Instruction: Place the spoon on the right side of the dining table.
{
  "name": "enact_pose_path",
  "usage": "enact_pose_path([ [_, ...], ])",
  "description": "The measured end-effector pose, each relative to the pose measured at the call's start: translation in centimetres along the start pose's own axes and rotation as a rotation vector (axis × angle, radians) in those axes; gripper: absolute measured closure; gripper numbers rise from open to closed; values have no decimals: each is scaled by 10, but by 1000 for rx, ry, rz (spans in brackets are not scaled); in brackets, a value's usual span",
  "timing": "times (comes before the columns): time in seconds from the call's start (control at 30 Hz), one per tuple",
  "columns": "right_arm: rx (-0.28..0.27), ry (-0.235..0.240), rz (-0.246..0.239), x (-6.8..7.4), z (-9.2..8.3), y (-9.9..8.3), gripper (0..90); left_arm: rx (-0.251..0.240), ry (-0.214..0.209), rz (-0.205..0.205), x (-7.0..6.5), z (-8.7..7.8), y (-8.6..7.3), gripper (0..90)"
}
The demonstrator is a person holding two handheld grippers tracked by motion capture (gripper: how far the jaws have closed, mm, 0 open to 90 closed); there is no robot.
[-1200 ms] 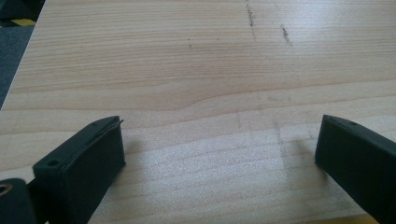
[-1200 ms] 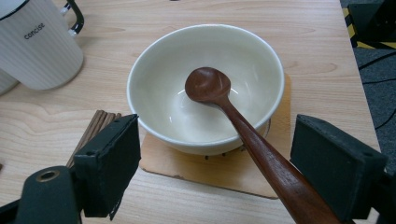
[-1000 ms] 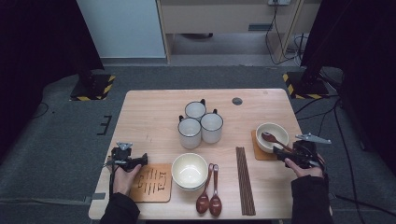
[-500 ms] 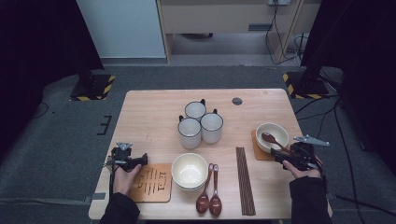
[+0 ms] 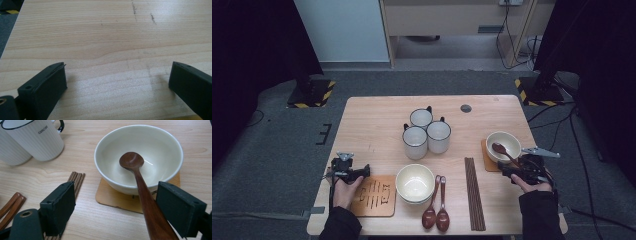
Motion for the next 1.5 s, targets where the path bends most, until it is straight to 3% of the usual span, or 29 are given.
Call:
enact_pose_path([
  [0.7,6,35,-29,19,5,2,179,0,0,0,0,0,0,5],
  [0.97,-21,21,-20,17,-1,6,179,0,0,0,0,0,0,5],
  [1.17,-64,15,-48,22,-7,12,210,0,0,0,0,0,0,5],
  [1.5,-84,19,-102,43,-3,14,284,0,0,0,0,0,0,5],
])
Point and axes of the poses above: each handheld gripper's, and its own axes: z roughly forward along the jaws, y roughly out of its top, x roughly to its left, the point moved 2 cm from there along z, roughly forward along the jaws, and after that the axes turned 8 degrees about -z, right-handed, at the moved point
